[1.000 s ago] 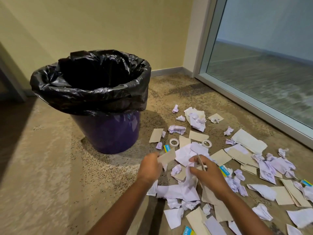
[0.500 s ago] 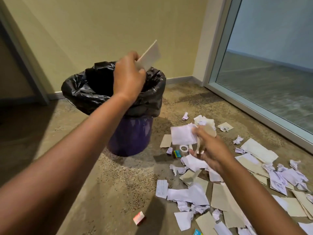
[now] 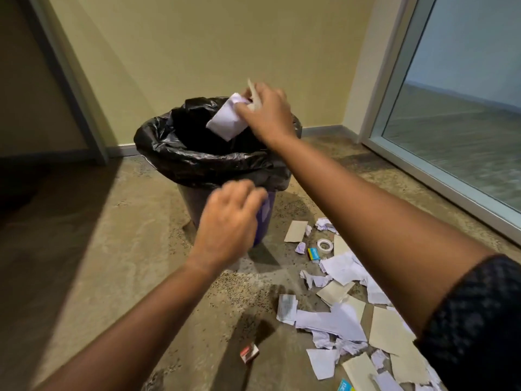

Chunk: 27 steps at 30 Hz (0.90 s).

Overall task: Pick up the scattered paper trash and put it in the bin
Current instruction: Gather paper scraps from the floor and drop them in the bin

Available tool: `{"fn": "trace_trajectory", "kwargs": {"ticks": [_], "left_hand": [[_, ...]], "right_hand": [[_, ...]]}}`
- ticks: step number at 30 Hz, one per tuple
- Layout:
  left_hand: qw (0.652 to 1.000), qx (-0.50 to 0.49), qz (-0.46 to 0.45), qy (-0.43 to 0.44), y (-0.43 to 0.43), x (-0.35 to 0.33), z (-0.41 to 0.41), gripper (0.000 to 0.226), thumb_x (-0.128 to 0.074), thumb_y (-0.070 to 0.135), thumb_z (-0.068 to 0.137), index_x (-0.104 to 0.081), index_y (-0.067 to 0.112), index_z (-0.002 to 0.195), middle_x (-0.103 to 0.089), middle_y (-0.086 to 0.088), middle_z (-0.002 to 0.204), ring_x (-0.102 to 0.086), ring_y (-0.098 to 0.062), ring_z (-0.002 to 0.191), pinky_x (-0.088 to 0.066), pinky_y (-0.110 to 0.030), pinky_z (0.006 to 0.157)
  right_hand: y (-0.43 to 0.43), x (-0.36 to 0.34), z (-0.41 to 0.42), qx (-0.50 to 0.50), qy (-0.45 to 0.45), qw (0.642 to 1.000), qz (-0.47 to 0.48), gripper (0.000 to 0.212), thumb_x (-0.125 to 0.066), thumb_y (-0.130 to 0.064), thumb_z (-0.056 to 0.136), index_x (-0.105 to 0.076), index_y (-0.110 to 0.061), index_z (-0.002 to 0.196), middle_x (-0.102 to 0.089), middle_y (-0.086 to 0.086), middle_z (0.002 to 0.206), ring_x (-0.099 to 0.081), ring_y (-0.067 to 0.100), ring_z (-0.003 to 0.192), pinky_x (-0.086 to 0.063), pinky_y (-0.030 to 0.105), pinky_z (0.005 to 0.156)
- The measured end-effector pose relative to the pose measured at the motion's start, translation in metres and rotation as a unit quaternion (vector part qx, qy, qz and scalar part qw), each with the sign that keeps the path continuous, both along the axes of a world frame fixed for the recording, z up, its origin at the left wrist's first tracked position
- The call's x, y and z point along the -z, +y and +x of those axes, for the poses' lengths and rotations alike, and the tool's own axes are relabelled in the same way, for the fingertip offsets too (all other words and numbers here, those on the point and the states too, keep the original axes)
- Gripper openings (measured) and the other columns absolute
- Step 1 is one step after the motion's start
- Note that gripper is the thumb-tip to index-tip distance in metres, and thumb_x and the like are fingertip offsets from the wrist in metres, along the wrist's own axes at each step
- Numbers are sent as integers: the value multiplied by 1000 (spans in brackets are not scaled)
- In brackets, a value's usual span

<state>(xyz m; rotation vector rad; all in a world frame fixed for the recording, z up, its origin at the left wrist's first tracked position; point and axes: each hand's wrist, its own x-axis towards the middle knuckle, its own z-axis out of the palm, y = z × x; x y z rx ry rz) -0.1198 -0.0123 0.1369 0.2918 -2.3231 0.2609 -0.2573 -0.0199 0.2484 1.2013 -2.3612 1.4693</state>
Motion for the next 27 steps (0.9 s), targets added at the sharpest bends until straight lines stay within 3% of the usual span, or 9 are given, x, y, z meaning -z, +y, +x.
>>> {"fn": "trace_trajectory", "kwargs": {"ticks": [4, 7, 9, 13, 16, 18, 21, 24, 27], "left_hand": [[952, 107, 85, -274, 26, 52, 30, 29, -33, 32, 91, -54, 17, 102, -61, -1, 89, -63, -15, 66, -51, -25, 51], [850, 93, 100, -508, 38, 87, 50, 48, -25, 49, 96, -40, 17, 127, -50, -11, 120, -62, -29, 97, -48, -41, 80], [775, 63, 142, -613, 45, 105, 59, 58, -33, 54, 95, -27, 18, 139, -38, -14, 137, -56, -35, 111, -41, -52, 94], [759, 43, 200, -618, 47, 122, 62, 59, -48, 41, 94, -24, 18, 142, -29, -14, 146, -53, -39, 117, -46, -48, 94], [781, 41, 241, -575, 51, 124, 55, 40, -40, 25, 98, -35, 14, 136, -38, -12, 138, -54, -34, 114, -46, -42, 88], [795, 43, 280, -536, 53, 126, 47, 33, -34, 22, 99, -42, 14, 131, -42, -11, 132, -55, -30, 110, -46, -37, 86], [809, 21, 363, -461, 53, 134, 30, 34, -36, 22, 98, -44, 19, 131, -43, -9, 131, -54, -25, 113, -44, -33, 93], [811, -4, 423, -404, 59, 140, 6, 48, -39, 15, 96, -34, 25, 142, -39, -10, 137, -51, -26, 122, -40, -32, 103], [792, -37, 468, -389, 69, 143, -15, 53, -43, 14, 95, -31, 27, 145, -33, -13, 140, -47, -29, 126, -38, -33, 106]], "right_hand": [[-3, 19, -1, -53, -18, 993, 103, 81, -76, -31, 72, -31, -22, 139, -31, 18, 143, -28, 35, 135, -35, 50, 107], [19, 28, 7, -48, 0, 999, 7, 71, -72, -21, 76, -35, -22, 137, -33, 12, 143, -32, 26, 134, -31, 33, 109], [42, 45, 16, -28, 26, 997, -66, 52, -64, -15, 82, -44, -19, 130, -42, 8, 134, -41, 19, 126, -30, 19, 100], [96, 105, 25, 34, 22, 997, -62, 33, -55, -11, 87, -52, -17, 120, -47, 6, 123, -46, 15, 116, -31, 5, 85], [142, 167, 26, 52, -29, 993, 100, 32, -54, -17, 88, -51, -18, 120, -46, 8, 124, -44, 22, 118, -38, 22, 87], [172, 201, 29, 40, -66, 963, 258, 43, -56, -31, 86, -46, -23, 127, -42, 8, 134, -38, 26, 126, -38, 37, 100], [205, 230, 35, -19, -117, 880, 460, 84, -58, -59, 72, -23, -31, 143, -22, 7, 151, -19, 28, 140, -26, 41, 113], [224, 246, 44, -62, -131, 827, 544, 104, -65, -64, 63, -6, -39, 145, 2, 4, 157, 0, 33, 144, -20, 45, 115], [228, 253, 51, -76, -118, 812, 567, 102, -69, -56, 67, -4, -42, 144, 14, 0, 156, 11, 36, 143, -20, 48, 114]]}}
